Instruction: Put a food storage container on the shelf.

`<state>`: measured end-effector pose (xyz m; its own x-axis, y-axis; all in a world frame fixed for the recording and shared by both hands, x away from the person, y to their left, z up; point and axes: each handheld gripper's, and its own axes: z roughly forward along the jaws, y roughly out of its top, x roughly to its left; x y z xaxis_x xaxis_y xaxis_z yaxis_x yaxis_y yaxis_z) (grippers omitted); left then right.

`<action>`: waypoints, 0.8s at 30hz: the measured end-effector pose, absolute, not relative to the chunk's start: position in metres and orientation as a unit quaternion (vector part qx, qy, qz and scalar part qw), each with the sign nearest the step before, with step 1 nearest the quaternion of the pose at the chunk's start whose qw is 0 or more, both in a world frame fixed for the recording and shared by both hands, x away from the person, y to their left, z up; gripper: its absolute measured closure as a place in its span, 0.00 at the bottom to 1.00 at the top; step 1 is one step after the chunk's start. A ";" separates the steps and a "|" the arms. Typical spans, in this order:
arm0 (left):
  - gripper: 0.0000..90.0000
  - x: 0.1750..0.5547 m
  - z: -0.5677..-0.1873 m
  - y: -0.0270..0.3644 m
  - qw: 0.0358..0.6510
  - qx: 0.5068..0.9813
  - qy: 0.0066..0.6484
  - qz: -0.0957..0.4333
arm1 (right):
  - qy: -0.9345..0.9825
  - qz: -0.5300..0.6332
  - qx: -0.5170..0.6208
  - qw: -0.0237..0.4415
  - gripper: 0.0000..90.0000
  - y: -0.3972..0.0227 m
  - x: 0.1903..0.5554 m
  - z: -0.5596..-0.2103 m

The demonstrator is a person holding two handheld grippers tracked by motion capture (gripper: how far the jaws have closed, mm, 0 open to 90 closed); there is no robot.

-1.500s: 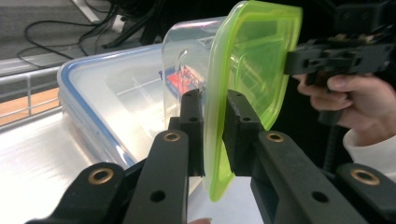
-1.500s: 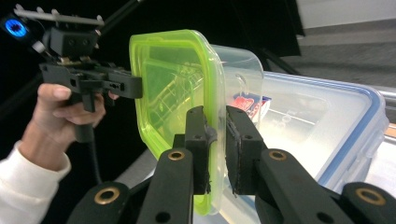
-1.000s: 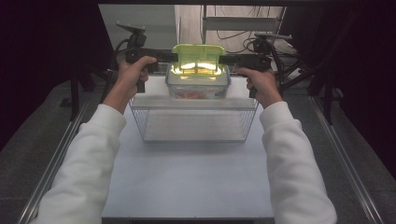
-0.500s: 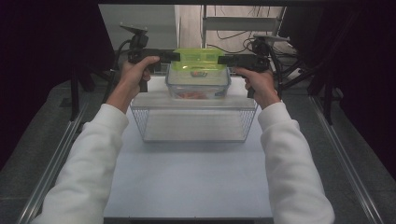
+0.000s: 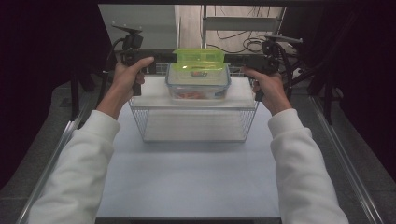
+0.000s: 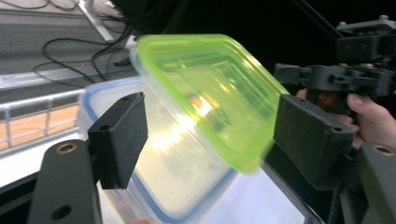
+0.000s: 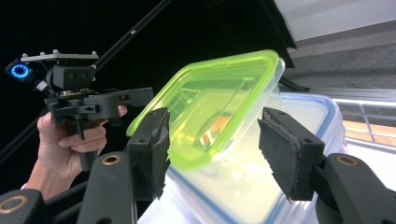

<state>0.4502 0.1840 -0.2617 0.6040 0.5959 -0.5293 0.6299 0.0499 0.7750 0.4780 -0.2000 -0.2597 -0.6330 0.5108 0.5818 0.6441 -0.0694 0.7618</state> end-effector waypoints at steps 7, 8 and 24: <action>0.27 0.409 -0.267 0.195 0.581 0.694 0.425 0.001 | -0.691 -0.600 -0.400 0.054 0.44 -0.219 0.453 -0.265; 0.27 0.401 -0.270 0.197 0.580 0.697 0.422 0.003 | -0.692 -0.601 -0.396 0.053 0.44 -0.222 0.447 -0.267; 0.27 0.299 -0.354 0.216 0.566 0.723 0.395 0.015 | -0.726 -0.585 -0.361 0.033 0.42 -0.258 0.365 -0.322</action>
<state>0.2986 0.2161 -0.3543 0.6873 0.5880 -0.4266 0.5551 -0.0463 0.8305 0.3653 -0.2578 -0.3219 -0.7368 0.4860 0.4701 0.5626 0.0551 0.8249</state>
